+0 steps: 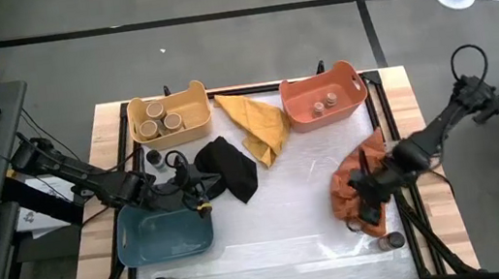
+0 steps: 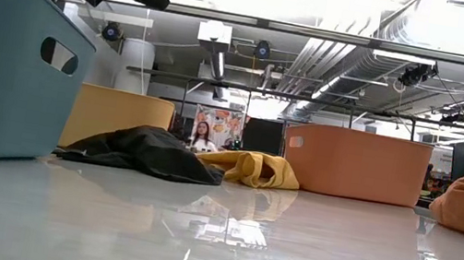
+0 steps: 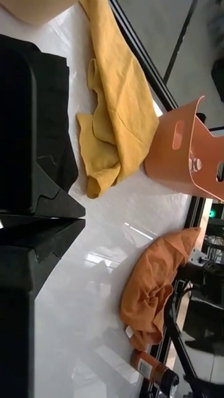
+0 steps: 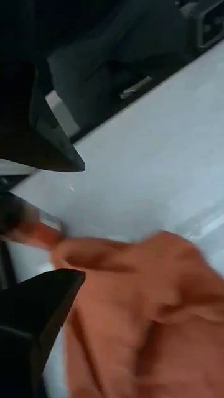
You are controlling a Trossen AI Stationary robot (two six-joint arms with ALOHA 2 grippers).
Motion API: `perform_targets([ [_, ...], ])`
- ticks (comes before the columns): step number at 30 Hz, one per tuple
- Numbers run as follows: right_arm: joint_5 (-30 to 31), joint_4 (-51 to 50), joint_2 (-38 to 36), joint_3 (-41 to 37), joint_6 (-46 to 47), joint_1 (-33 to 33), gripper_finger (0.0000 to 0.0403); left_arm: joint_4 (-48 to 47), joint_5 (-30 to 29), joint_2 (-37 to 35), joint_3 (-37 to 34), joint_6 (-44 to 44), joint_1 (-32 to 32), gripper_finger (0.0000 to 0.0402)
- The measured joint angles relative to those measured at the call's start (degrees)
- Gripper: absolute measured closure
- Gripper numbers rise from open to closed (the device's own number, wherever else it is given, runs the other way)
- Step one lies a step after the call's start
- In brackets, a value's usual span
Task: Sort spices by type
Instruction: Put the bottom right black spice bottle into the blue bin
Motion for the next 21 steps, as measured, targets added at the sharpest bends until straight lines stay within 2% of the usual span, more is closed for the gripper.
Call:
perform_targets([
  [6,1.51,0.55,0.02,0.24,12.08,9.91,0.0152,0.79,-0.01,0.00,0.00,0.04,0.07,0.0402],
  [9,0.45,0.56,0.02,0.24,15.72,13.63,0.0175,0.79,-0.02,0.00,0.00,0.04,0.07,0.0402],
  [12,-2.35,0.76,0.44,0.27,19.62,16.32,0.0228,0.81,-0.02,0.00,0.00,0.04,0.07,0.0402],
  [17,-6.11,5.09,3.09,0.29,22.47,19.20,0.0376,0.83,-0.02,0.00,0.00,0.07,0.07,0.0402],
  [18,-5.99,6.70,3.77,0.29,22.47,19.53,0.0388,0.81,-0.02,0.00,0.00,0.07,0.07,0.0402],
  [21,-6.03,9.37,6.23,0.31,22.66,20.09,0.0385,0.81,-0.04,0.00,0.00,0.09,0.07,0.0402],
])
